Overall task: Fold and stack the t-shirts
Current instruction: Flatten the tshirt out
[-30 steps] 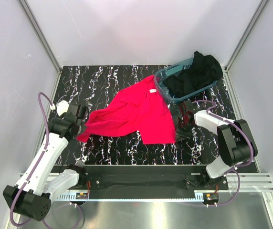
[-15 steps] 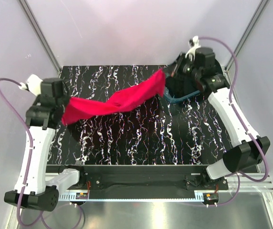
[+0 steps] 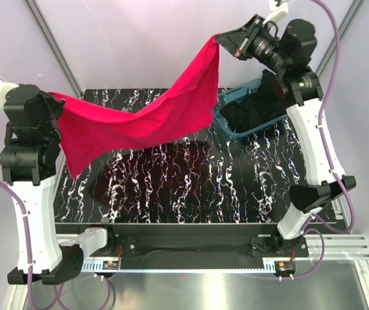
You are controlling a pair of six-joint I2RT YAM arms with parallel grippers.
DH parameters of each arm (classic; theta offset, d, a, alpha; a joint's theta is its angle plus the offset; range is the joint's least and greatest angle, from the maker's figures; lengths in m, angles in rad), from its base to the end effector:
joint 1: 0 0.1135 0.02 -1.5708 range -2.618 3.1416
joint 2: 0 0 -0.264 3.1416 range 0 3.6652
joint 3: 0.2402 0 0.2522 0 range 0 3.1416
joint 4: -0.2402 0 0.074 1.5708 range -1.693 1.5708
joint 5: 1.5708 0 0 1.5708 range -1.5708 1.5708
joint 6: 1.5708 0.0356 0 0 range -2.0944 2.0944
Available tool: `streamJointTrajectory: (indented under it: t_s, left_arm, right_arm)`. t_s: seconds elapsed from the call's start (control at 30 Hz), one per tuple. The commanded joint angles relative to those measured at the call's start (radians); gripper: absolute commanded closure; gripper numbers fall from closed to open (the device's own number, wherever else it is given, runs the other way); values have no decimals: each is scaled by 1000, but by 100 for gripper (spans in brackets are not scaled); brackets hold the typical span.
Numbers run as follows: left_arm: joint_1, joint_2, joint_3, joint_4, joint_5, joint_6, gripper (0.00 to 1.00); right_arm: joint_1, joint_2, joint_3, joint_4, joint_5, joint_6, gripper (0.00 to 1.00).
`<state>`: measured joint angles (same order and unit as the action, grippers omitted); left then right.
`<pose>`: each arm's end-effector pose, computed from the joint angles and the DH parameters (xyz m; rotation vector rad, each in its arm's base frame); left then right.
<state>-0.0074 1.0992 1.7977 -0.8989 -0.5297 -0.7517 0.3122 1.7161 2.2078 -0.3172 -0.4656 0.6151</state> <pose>0.1518 0.0169 0.5313 -0.9708 1.4491 -0.0867 0.3282 0.1227 0.5616 -0.1862 1.4950 1.0801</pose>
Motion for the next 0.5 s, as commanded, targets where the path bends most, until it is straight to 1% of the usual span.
streamJointTrajectory:
  t_s: [0.0,0.07,0.2,0.27,0.3,0.33,0.47]
  left_arm:
    - [6,-21,63,101,-41,84,100]
    - [4,-41,68,127,-44,110,100]
    - [6,-122,69,115,-38,164,100]
    - [6,-162,49,91,-30,170,100]
    - [4,-182,37,81,-35,164,100]
    - [4,-223,19,56,-39,161,100]
    - [6,-297,-3,-26,-43,135,100]
  right_arm:
    - [5,-29,107,7,4,-38,100]
    - [5,-49,121,3,15,-51,100]
    - [5,-142,119,-16,38,-74,100]
    - [5,-190,93,-23,45,-93,100]
    - [5,-238,84,-32,53,-103,100]
    - [7,-265,79,-40,58,-112,100]
    - [7,-357,110,-103,96,-135,100]
